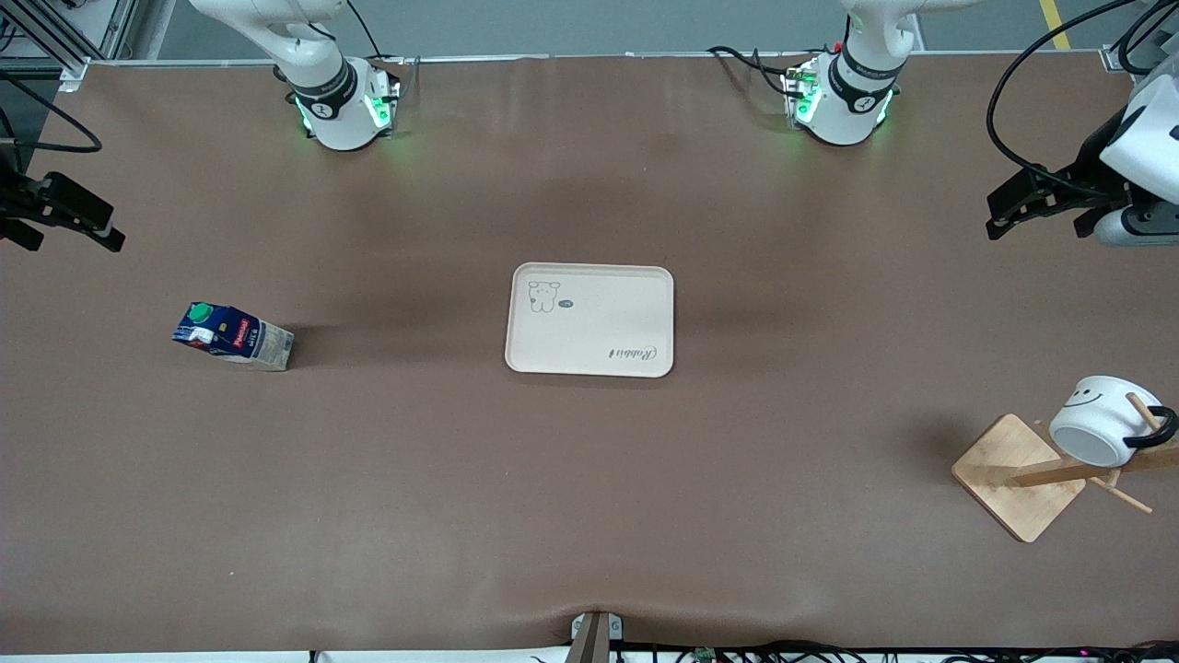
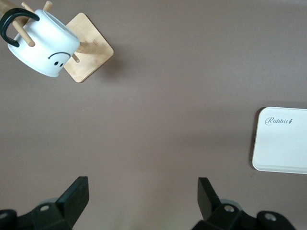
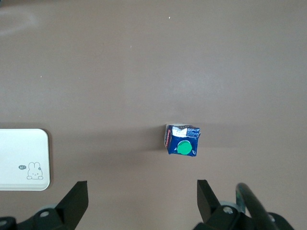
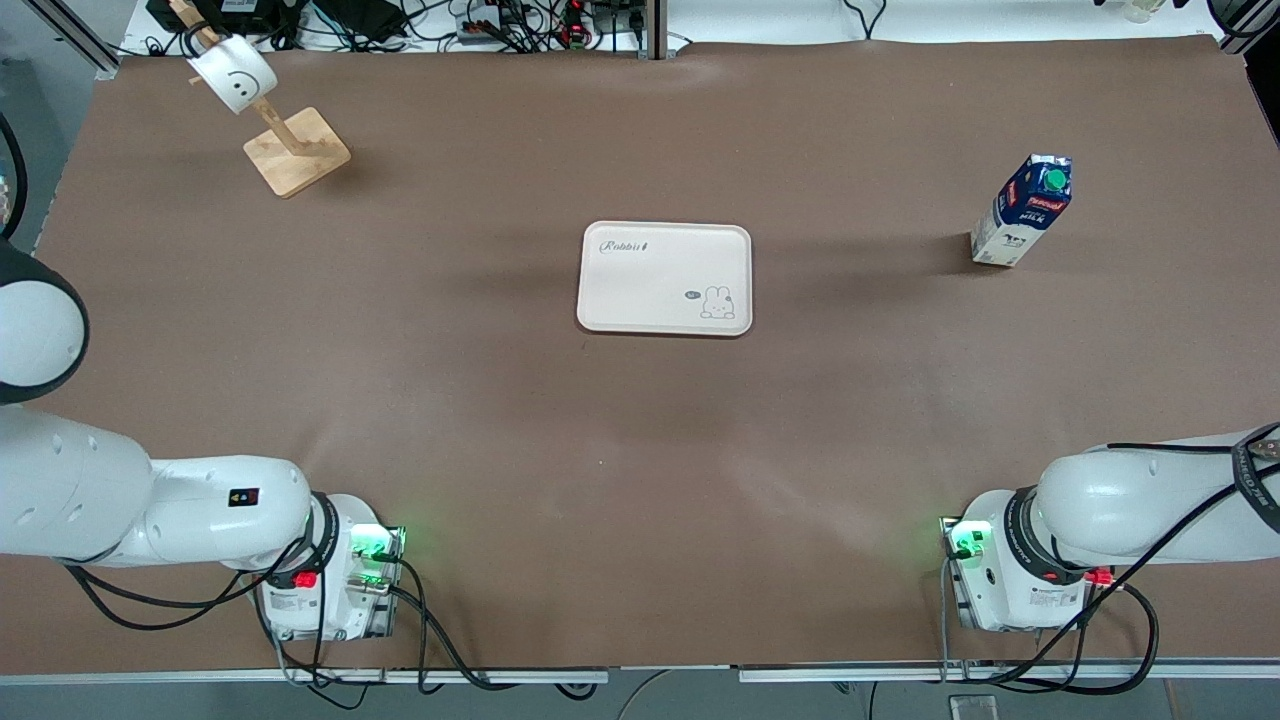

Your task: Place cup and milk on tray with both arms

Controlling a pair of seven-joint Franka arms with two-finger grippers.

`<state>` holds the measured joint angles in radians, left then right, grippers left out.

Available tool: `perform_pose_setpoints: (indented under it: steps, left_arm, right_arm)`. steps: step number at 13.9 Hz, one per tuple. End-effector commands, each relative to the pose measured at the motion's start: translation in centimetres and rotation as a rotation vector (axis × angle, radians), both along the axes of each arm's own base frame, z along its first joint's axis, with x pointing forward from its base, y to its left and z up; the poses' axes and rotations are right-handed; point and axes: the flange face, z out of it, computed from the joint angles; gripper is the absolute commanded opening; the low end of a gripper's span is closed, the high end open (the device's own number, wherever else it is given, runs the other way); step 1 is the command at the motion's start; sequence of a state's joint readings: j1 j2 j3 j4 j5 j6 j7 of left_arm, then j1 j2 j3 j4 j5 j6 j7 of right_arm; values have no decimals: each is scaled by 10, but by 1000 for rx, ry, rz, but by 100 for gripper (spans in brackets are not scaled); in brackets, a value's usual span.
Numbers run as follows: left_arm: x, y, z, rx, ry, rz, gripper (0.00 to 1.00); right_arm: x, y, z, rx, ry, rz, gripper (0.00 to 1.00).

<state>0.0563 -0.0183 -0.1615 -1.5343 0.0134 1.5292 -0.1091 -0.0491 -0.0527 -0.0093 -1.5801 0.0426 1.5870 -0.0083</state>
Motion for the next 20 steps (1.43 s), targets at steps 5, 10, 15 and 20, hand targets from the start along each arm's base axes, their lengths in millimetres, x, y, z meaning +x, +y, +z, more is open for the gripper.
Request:
perform_pose_setpoints:
  steps: [5,10,15,20]
  left_arm:
    - [-3,1,5,3,4,-7,100]
    - [-4,14,6,22,14,20,100]
    - [5,28,-8,51,-37,43,100]
    - [4,56,-48,58,-95,84,100]
  right_arm:
    - [-6,-1,2,9,49,-11,100]
    - [-4,-1,-2,8,55,-10,100]
    - [3,-7,-14,11,76,-23,100]
    - [9,-11,-25,26,91,-31,100]
